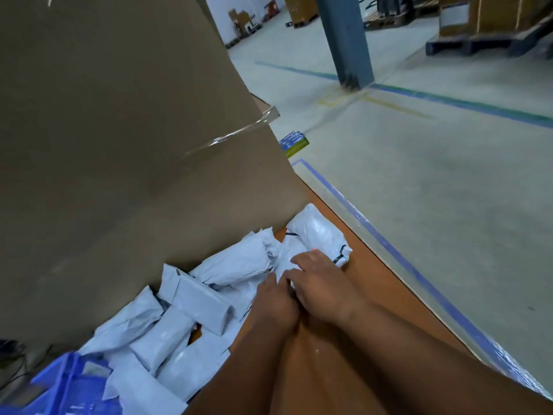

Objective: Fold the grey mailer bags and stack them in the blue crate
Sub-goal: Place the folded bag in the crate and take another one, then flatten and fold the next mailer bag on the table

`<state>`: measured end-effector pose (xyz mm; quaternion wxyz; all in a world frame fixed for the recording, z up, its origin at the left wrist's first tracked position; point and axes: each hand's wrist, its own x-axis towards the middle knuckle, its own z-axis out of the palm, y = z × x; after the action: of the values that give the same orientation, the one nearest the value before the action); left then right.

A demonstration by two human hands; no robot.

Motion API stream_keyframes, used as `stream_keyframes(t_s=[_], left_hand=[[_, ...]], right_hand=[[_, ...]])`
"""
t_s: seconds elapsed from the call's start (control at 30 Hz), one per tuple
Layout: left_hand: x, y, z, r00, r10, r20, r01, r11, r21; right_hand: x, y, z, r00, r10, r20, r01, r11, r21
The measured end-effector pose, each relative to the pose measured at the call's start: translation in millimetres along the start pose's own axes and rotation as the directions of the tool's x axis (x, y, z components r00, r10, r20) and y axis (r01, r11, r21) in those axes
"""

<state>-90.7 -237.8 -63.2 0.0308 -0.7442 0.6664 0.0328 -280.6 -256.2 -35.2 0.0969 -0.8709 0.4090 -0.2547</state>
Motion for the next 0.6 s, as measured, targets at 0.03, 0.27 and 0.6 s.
stream_keyframes(t_s=[0.03,0.27,0.6], left_hand=[[-8,4,-5,1.000,-0.001,0.002,0.001,1.000,-0.012],[-91,-29,-8,0.990,0.131,-0.052,-0.137,0.979,-0.151],[-299,-118,21,0.956,0.214,-0.199,-0.254,0.945,-0.204]], right_hand=[[-2,-2,5,1.000,-0.020,0.000,0.020,1.000,-0.003],[-35,-28,17,0.989,-0.127,0.073,0.125,0.992,0.028],[-110,-134,28,0.893,-0.264,0.365,0.303,0.951,-0.053]])
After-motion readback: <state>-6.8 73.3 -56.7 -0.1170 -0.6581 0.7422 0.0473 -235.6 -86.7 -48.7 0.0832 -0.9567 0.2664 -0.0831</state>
